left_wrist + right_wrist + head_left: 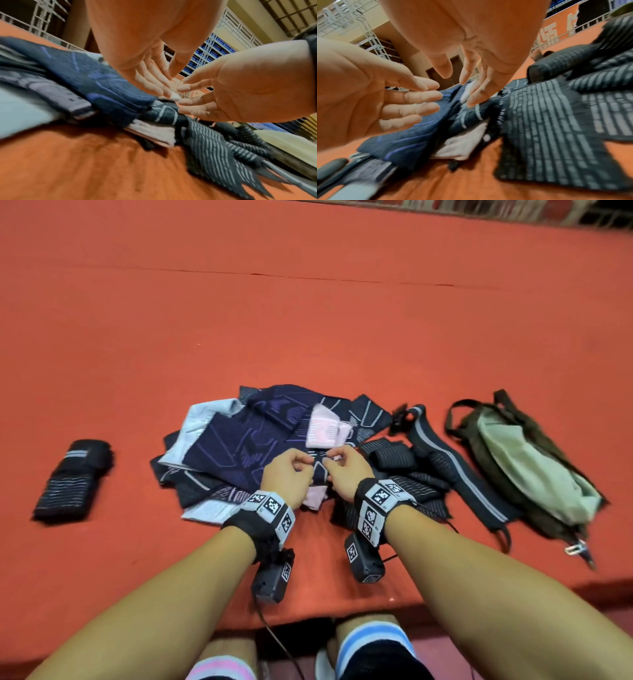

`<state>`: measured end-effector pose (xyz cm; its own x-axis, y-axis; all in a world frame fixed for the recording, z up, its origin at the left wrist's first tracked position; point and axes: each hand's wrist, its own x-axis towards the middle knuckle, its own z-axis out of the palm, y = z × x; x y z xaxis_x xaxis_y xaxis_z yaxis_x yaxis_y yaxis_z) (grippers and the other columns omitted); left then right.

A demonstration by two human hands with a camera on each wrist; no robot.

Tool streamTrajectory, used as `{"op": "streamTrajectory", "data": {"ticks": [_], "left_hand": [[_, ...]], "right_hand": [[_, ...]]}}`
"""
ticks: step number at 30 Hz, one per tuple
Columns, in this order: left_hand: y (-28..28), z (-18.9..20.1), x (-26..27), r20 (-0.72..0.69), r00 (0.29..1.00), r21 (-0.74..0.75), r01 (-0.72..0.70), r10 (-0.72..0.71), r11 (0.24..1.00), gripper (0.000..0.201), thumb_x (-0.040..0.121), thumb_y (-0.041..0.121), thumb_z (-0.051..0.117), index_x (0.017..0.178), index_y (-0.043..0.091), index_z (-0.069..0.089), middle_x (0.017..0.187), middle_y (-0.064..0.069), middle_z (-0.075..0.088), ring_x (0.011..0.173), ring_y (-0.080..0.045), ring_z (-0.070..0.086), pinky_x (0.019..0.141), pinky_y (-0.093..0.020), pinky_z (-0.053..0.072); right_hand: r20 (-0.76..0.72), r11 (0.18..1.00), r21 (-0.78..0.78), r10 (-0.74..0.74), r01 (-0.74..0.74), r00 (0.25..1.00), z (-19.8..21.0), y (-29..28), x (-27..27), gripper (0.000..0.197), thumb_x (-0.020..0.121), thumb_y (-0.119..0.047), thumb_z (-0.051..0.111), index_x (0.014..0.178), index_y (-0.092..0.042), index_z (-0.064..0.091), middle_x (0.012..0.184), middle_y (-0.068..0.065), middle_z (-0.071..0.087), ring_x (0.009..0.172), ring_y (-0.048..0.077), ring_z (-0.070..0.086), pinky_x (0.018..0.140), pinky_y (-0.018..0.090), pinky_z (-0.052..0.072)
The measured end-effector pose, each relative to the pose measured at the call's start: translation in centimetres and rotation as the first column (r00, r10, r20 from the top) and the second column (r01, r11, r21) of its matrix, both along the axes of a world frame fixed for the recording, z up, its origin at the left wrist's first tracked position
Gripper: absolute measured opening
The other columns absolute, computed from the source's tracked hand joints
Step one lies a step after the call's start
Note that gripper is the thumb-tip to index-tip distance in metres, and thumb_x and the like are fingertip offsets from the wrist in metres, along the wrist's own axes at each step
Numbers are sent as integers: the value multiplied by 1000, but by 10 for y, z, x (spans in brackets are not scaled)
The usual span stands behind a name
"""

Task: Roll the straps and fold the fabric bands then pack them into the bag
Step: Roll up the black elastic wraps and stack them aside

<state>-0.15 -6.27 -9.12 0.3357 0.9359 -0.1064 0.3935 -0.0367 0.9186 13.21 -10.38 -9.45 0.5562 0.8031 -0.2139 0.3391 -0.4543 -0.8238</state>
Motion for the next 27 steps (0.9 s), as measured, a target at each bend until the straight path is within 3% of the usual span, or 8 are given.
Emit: {"op": "streamTrajectory", "data": {"ticks": [4, 7, 9, 12, 17, 22, 24, 27], "left_hand": [[-16, -24, 37, -63, 994, -77, 84, -89, 994, 15, 73, 29, 60, 80, 39, 69, 71, 7, 74, 74, -16, 73, 76, -44, 62], [-26, -32, 50, -191, 980, -54, 52, -62, 997, 17, 81, 25, 63, 92, 35, 71, 83, 11, 74, 88, -12, 69, 87, -28, 53], [-33, -33, 54, -238, 971, -34, 21, -29, 999, 19, 85, 23, 63, 102, 31, 67, 87, 12, 72, 86, -9, 62, 79, -23, 43], [-36, -36, 58, -228, 973, -32, 32, -39, 999, 20, 85, 25, 66, 103, 29, 58, 82, 13, 69, 80, -10, 62, 74, -25, 40], [-30, -46, 58, -213, 973, -63, 81, -93, 995, 21, 82, 26, 75, 93, 31, 58, 84, 7, 72, 78, -14, 65, 76, -31, 51], [-32, -50, 51, -145, 988, -49, 54, -60, 997, 13, 80, 30, 75, 86, 31, 64, 73, 9, 70, 69, -16, 68, 79, -41, 58], [-36, -39, 50, -54, 998, -32, 20, -22, 999, 6, 86, 35, 71, 85, 29, 70, 78, 9, 71, 74, -14, 69, 77, -39, 59], [-42, -14, 51, 152, 988, -268, 2, 40, 963, 32, 97, 50, 55, 93, 22, 71, 87, -2, 74, 71, -15, 64, 58, -28, 48]], "right_hand": [[75, 995, -46, -85, 88, 994, -8, -28, 41, 15, 88, -25, 63, 103, -26, 63, 91, -5, 65, 94, 19, 65, 91, 27, 48], [81, 990, -83, -109, 115, 991, -15, -44, 60, 27, 89, -24, 61, 116, -26, 62, 85, -8, 66, 95, 19, 66, 89, 29, 49], [126, 988, -56, -139, 147, 982, -19, -51, 68, 32, 87, -24, 63, 118, -25, 54, 80, -6, 65, 87, 20, 65, 81, 31, 49], [185, 948, 36, -316, 315, 931, -20, -55, 79, 48, 83, -31, 69, 111, -27, 30, 92, 3, 64, 81, 29, 64, 76, 40, 51], [80, 922, -114, -363, 370, 928, -7, -44, 98, 77, 90, -38, 69, 150, -13, 26, 117, 11, 62, 105, 33, 62, 89, 36, 46], [91, 961, -101, -249, 257, 964, -7, -43, 95, 25, 88, -36, 68, 105, -17, 64, 104, 6, 70, 99, 30, 64, 84, 32, 48], [87, 980, 69, -195, 189, 977, 1, -43, 85, 23, 87, -34, 67, 78, -15, 57, 81, 0, 67, 85, 26, 64, 76, 33, 46], [154, 972, 230, -76, 39, 985, 15, -44, 62, 25, 84, -35, 67, 75, -14, 56, 78, 1, 64, 75, 20, 59, 72, 35, 46]]}}
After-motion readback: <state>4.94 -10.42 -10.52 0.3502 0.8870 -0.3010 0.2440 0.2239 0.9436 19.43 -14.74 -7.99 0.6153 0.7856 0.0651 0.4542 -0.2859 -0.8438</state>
